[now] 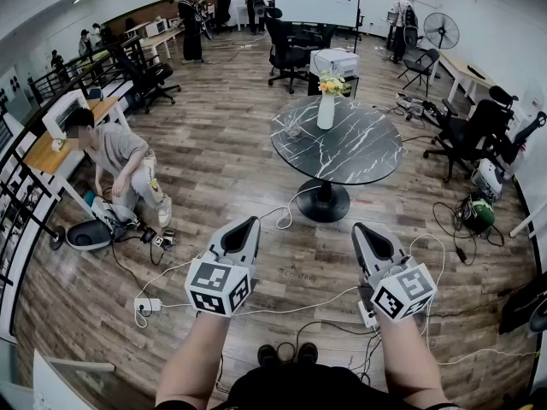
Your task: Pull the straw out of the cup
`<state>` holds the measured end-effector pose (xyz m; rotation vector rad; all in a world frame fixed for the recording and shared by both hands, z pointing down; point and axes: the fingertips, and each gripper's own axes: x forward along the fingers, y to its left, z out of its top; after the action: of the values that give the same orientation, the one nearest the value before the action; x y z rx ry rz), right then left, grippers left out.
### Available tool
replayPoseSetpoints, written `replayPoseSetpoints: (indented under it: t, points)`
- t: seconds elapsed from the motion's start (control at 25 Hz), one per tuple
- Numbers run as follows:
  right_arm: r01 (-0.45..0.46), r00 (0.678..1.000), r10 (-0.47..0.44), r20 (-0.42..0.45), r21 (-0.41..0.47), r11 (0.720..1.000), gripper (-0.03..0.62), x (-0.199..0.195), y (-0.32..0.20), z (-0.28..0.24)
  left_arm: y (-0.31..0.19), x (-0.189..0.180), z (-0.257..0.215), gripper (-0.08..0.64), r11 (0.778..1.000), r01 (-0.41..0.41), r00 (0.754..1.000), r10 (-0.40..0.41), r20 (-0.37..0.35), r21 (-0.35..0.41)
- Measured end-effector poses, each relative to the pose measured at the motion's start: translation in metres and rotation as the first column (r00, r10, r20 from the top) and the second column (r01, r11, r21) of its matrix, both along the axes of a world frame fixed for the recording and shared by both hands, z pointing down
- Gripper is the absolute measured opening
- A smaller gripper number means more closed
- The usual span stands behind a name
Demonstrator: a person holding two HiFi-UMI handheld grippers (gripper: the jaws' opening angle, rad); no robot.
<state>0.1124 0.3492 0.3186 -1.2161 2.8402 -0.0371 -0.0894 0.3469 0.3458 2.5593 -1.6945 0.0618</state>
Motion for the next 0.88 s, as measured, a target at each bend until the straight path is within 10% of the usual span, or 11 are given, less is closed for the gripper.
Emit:
replayPoseSetpoints:
  t: [0.52,0.88]
  points:
    - [-0.002,1.0,0.002,0.011,-0.013,1.0,0.003,0.007,-0.003,0.009,0.005,-0.01,0.018,0.003,0.997,0.064,0.997,-0.065,-0.044,-0.038]
    - [-0.041,0.998,0.042,0.052,-0.006,0.999,0.006,0.067,-0.005,-0.002,-0.004,0.048,-0.009,0.005,1.0,0.01,1.0,-0.01,-0.006,0.013]
